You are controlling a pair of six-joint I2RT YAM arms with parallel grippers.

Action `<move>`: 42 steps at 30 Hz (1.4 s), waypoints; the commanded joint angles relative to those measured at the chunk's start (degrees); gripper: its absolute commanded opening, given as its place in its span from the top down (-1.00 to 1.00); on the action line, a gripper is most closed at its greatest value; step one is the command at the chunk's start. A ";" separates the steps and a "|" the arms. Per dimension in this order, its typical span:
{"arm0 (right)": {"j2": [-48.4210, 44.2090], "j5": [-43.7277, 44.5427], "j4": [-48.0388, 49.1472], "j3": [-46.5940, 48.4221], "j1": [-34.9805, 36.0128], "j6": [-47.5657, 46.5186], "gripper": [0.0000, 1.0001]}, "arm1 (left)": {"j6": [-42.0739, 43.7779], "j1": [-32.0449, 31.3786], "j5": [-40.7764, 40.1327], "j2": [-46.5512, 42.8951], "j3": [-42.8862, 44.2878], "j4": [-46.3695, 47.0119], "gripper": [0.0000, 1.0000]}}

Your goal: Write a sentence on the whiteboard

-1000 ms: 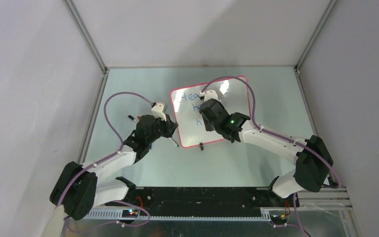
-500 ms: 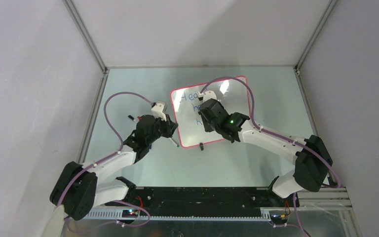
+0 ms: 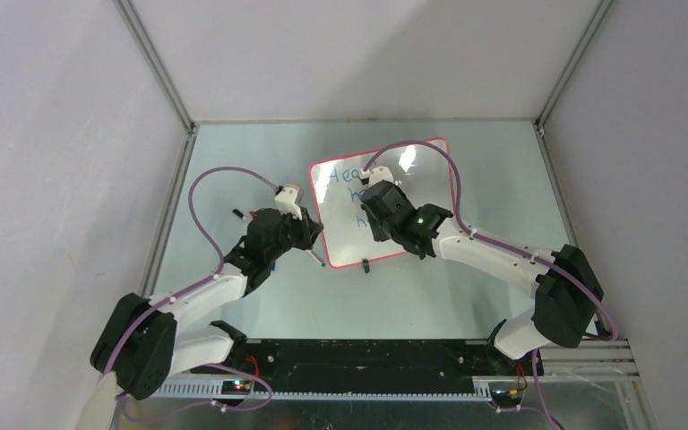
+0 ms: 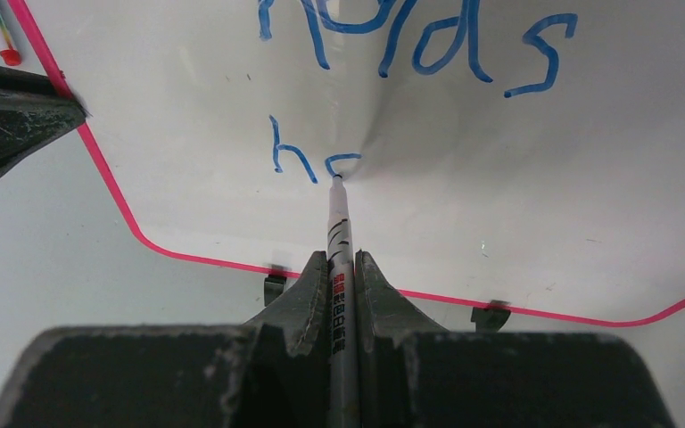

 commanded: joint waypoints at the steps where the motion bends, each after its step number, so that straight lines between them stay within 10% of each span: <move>1: 0.07 3.58 -0.21 2.30 -0.74 -0.40 1.00 | 1.30 -0.20 -0.66 -1.42 1.14 1.02 0.60; 42: 1.61 2.75 -4.30 4.50 -1.09 1.07 1.00 | 1.33 -0.19 -0.86 -1.68 1.03 0.91 0.60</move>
